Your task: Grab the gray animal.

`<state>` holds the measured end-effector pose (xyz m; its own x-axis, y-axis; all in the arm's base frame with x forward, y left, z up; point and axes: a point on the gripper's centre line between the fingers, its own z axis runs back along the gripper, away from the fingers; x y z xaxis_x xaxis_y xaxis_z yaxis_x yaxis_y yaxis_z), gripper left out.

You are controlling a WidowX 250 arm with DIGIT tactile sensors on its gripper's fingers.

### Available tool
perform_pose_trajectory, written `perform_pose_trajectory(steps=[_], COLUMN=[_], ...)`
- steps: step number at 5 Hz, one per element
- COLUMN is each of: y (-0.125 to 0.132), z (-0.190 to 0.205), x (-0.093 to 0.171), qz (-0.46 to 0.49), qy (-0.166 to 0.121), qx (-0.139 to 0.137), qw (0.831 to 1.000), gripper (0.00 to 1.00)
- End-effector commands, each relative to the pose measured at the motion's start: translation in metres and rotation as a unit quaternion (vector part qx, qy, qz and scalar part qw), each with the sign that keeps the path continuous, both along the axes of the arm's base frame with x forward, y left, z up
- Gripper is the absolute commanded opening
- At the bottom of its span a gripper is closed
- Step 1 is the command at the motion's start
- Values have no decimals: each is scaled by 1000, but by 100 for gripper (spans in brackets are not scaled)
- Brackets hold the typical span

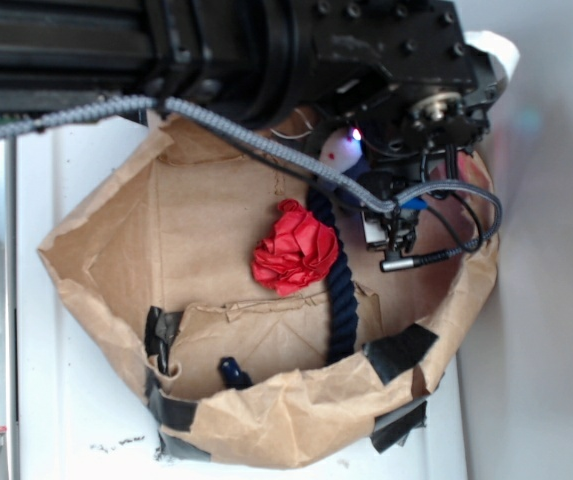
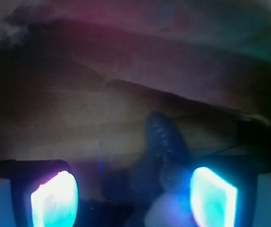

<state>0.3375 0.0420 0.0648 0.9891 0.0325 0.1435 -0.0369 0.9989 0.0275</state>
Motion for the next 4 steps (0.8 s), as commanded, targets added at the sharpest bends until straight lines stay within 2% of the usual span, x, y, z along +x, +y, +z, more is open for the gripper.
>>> perform_pose_trajectory(steps=[1,2,3,4], y=[29,25,25,15], z=[15,12,8,1], x=[13,11,14,4], qz=[-72,-73,-73,-82], qy=[-37,-33,-27,-12], qx=[116,123,119,112], qw=[990,989,990,990], gripper=[100,100,100,100])
